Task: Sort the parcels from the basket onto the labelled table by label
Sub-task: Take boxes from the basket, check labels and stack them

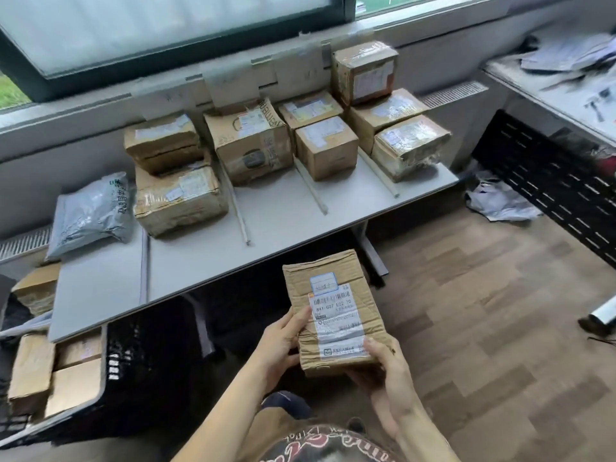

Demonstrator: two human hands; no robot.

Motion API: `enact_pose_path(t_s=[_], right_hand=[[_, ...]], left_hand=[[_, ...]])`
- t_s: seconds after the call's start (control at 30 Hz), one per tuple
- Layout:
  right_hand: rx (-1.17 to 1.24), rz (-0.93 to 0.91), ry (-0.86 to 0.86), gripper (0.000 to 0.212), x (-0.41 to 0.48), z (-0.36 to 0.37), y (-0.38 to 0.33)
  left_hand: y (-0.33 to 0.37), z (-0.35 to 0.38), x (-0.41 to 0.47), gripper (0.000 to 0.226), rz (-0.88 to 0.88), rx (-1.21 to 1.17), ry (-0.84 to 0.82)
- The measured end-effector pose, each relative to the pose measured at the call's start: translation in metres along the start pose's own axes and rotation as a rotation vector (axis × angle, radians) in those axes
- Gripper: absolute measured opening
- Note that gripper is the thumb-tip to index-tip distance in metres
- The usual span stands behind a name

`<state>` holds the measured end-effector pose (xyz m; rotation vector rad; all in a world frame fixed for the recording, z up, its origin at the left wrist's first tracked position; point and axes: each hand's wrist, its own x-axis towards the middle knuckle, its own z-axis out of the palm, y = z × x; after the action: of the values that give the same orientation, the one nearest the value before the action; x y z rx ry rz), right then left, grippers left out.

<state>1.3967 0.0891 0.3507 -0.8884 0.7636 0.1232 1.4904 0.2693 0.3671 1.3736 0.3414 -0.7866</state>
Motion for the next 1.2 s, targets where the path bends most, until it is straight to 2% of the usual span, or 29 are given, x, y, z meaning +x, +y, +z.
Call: enact_pose_path(t_s=[0.13,0.27,0.53,0.63,0.7,0.77,0.93,1.1,1.2], right_hand=[[0.022,0.022,0.004,0.052,0.021,-0.014,-0.017],[0.061,0.055,0.052,0.046,0.05,-0.026,-0.043],[-0.01,0.057,0.118,0.046,0.131,-0.034,-0.126],[-0.084,0.133,0.043,0.051,0.162,-0.027,-0.165],[-0.192,0.171,-0.031,0.058,0.182,-0.019,-0.191],[-0.283,0.169,-0.087,0.065,0.201,-0.014,-0.214],[-0.38,0.115,-0.127,0.088,0.259,-0.006,-0.267],[-0.466,0.101,-0.275,0.089,0.311,0.007,-0.307],[-0.499,0.136,-0.37,0.073,0.333,0.008,-0.324]], left_hand=[[0.007,0.021,0.025,0.057,-0.039,0.018,0.021],[0.015,0.044,0.064,0.056,-0.067,0.018,0.001],[0.059,0.093,0.173,0.053,-0.111,-0.045,-0.045],[0.091,0.104,0.21,0.046,-0.076,-0.075,-0.031],[0.112,0.104,0.233,0.053,-0.048,-0.116,0.009],[0.13,0.103,0.248,0.058,-0.036,-0.13,0.002],[0.164,0.1,0.268,0.045,-0.048,-0.149,-0.015],[0.193,0.116,0.277,0.031,0.021,-0.099,-0.046],[0.204,0.13,0.274,0.028,0.034,-0.073,-0.007]])
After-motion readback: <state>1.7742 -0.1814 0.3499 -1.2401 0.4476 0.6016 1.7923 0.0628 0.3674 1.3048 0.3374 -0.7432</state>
